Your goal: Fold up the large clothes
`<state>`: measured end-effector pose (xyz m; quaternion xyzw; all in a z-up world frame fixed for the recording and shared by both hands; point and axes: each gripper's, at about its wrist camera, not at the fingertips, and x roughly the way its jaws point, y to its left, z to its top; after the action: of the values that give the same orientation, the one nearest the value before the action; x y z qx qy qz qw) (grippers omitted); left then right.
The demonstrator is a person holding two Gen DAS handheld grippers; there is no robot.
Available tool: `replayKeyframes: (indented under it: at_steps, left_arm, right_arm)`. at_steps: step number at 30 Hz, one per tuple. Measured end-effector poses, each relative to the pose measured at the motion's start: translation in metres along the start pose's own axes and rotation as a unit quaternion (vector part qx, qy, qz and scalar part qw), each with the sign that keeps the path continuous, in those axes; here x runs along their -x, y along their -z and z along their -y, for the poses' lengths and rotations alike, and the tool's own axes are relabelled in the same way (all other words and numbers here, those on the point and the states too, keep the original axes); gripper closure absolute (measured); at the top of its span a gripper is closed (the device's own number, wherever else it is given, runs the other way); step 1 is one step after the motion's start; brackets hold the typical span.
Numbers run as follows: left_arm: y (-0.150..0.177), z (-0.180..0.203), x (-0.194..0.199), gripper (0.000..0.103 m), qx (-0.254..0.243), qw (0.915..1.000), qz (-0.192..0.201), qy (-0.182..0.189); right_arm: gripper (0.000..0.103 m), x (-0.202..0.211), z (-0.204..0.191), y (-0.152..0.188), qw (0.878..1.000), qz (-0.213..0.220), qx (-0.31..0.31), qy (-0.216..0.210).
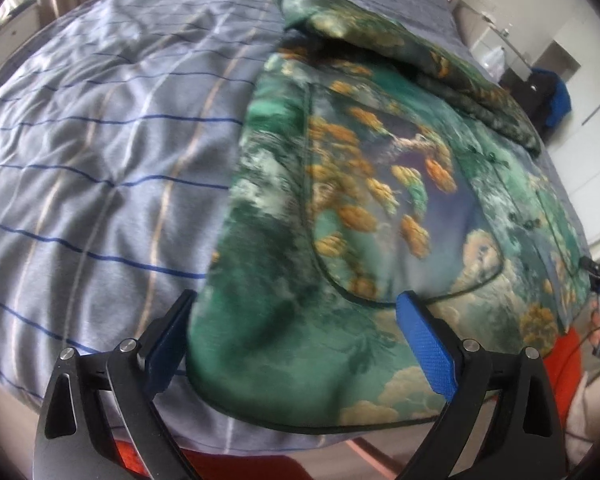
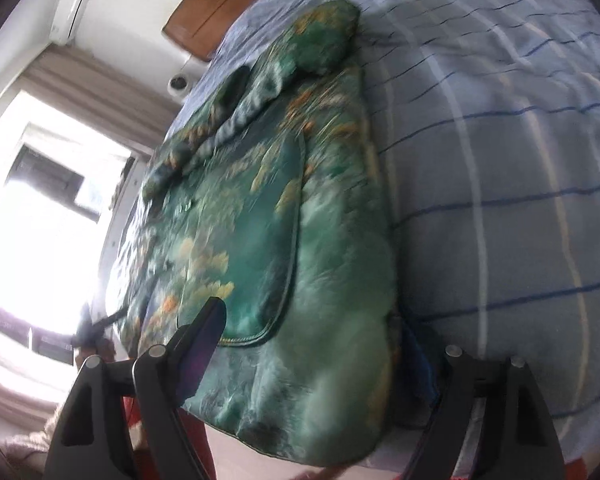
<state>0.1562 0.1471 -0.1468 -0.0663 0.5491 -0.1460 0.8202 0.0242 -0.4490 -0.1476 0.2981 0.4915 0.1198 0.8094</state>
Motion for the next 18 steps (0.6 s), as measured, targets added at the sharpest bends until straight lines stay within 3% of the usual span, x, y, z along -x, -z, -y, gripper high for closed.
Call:
replayKeyframes:
  at_steps: [2,3,4,7,10,18]
  left_arm:
    - [0.001,0.004,0.0,0.02,-0.005,1.0,-0.005,0.002]
    - [0.001,0.007,-0.001,0.031,-0.008,0.9999,-0.008,0.003]
    - [0.002,0.01,0.001,0.047,-0.011,0.9999,-0.01,0.008]
    - [0.001,0.015,0.004,0.08,-0.016,0.9998,-0.011,-0.004]
    - [-0.003,0.017,0.015,0.091,-0.004,1.0,-0.009,-0.002]
    - [0.012,0.026,0.063,0.095,-0.008,0.9991,0.017,0.037]
  right_arm:
    - [0.023,-0.006,-0.01,0.0,0.999,-0.022,0.024,-0.002]
    - [0.034,-0.01,-0.016,0.0,0.999,-0.036,0.038,-0.004]
    - [0.053,-0.012,-0.02,0.001,0.998,-0.047,0.049,0.002]
    - [0.08,-0.014,-0.033,0.001,0.995,-0.063,0.069,0.033]
    - [0.086,-0.007,-0.044,-0.001,0.995,-0.052,0.078,0.041]
    - [0.091,0.029,-0.065,0.011,0.995,-0.03,0.089,0.018]
